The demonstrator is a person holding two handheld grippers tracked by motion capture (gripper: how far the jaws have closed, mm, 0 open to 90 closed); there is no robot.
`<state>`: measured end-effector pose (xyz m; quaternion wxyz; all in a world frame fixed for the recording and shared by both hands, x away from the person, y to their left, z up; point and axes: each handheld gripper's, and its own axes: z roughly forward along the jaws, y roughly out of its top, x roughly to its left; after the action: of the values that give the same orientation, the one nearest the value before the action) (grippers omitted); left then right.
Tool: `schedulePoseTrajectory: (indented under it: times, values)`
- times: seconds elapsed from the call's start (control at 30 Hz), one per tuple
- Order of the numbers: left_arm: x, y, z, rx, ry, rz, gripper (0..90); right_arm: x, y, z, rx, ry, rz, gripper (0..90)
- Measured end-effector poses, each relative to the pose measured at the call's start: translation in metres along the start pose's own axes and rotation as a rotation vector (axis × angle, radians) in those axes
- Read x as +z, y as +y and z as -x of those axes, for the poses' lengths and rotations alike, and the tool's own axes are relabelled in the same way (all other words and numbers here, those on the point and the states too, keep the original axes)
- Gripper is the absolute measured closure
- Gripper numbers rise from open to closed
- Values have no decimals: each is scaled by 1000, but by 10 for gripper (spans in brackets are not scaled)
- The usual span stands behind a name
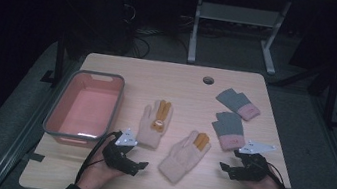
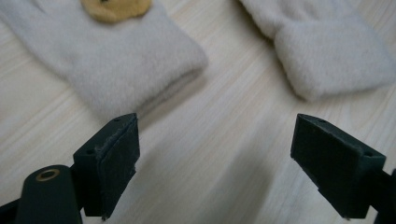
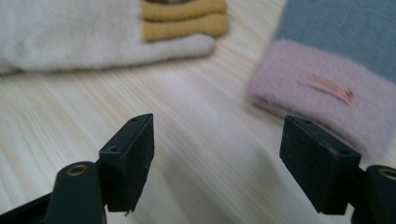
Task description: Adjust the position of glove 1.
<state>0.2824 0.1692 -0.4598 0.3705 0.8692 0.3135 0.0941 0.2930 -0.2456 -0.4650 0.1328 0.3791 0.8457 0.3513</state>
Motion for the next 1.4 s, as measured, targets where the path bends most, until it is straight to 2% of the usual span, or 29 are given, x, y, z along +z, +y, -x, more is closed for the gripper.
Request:
schedulePoseTrajectory:
  times: [0.13,0.23,0.4,0.43,0.47,0.7,0.77,0.87,1.07,1.13,1.3,1.4]
  values:
    - [-2,5,-1,-12,1,5,211,-4,-11,4,12,-26,5,229]
    - [-4,10,-2,-37,7,10,256,-6,-17,7,12,-51,6,196]
    - [-5,23,-3,-56,10,33,373,-4,-18,7,9,-79,3,182]
    - [-4,27,-3,-58,11,32,373,-3,-18,6,10,-81,3,178]
    - [-2,32,-4,-61,18,23,440,-3,-19,6,14,-84,9,167]
    - [7,53,-11,-72,43,8,672,1,-21,4,11,-93,48,130]
    - [13,63,-15,-73,47,7,760,3,-21,9,44,-59,42,121]
    - [16,72,-20,-72,49,12,884,3,-21,9,53,-64,37,113]
    - [26,87,-29,-98,50,30,894,3,-21,9,53,-64,36,111]
    - [34,92,-32,-111,43,35,894,3,-21,9,56,-65,37,107]
    - [45,92,-34,-101,38,14,894,4,-20,10,57,-70,35,96]
    - [53,88,-29,-86,40,-15,894,4,-20,10,57,-70,35,97]
